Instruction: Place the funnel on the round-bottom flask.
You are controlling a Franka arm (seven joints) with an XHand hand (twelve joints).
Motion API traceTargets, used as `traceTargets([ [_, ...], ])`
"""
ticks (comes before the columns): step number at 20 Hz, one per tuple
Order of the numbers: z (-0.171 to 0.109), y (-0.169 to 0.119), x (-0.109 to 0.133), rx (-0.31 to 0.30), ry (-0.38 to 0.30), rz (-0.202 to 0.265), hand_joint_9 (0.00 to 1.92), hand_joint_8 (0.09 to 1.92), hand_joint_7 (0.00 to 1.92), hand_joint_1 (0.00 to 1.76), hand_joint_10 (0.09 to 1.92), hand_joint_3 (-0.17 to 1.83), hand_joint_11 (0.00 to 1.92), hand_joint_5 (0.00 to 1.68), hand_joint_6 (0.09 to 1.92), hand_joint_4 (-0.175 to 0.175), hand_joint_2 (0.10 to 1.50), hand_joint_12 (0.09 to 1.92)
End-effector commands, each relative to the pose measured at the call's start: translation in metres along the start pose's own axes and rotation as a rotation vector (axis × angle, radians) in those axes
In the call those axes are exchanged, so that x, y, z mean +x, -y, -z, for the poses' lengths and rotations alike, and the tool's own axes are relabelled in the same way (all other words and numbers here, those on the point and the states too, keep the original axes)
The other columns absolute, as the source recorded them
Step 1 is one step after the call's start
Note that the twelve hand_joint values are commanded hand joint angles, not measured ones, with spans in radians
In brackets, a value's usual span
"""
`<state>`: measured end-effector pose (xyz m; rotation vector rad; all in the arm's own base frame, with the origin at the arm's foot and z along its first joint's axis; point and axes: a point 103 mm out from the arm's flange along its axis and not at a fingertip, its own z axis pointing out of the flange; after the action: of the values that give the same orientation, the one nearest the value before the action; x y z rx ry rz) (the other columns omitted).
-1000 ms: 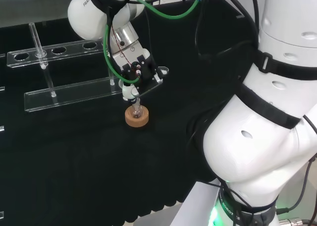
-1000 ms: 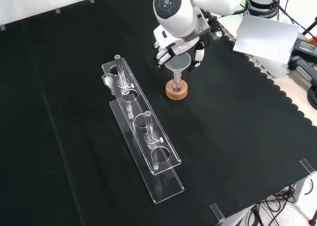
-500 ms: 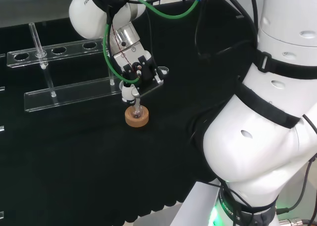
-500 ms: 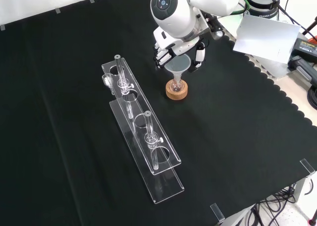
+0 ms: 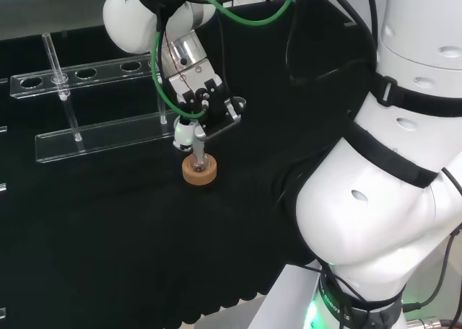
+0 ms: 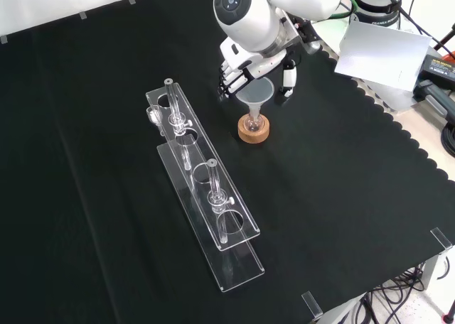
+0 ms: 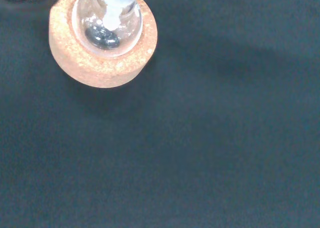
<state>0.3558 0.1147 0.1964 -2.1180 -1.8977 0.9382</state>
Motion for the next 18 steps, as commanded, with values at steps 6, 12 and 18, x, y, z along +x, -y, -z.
traceTargets([
  [6,0.009,0.026,-0.017,-0.145,-0.125,0.091,0.14,0.22,0.02,0.46,0.88,0.17,0.28,0.03,0.09,-0.05,0.64,1.48],
  [12,0.016,0.04,-0.042,-0.225,-0.176,0.073,0.3,0.66,0.02,0.48,0.79,0.12,0.31,0.17,0.09,-0.059,0.69,1.44],
  [18,0.028,0.048,-0.067,-0.221,-0.229,0.065,0.35,0.7,0.06,0.52,0.77,0.12,0.32,0.22,0.09,-0.061,0.71,1.43],
])
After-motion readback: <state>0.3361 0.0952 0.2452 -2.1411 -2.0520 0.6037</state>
